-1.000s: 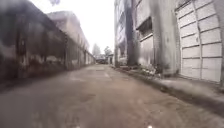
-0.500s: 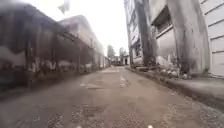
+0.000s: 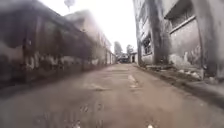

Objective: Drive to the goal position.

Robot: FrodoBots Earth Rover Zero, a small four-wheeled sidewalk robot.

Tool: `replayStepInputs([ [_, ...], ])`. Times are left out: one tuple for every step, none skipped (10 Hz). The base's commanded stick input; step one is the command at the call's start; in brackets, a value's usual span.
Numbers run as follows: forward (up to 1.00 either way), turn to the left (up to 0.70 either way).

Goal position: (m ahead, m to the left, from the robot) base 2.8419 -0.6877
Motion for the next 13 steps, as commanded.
replayStepInputs([
  [1.00,-0.07],
  [1.00,-0.19],
  [1.00,-0.21],
  [1.00,0.00],
  [1.00,0.00],
  [1.00,0.00],
  [1.00,0.00],
  [1.00,0.00],
  [1.00,0.00],
  [1.00,-0.04],
  [1.00,-0.25],
  [1.00,-0.27],
  [1.00,0.00],
])
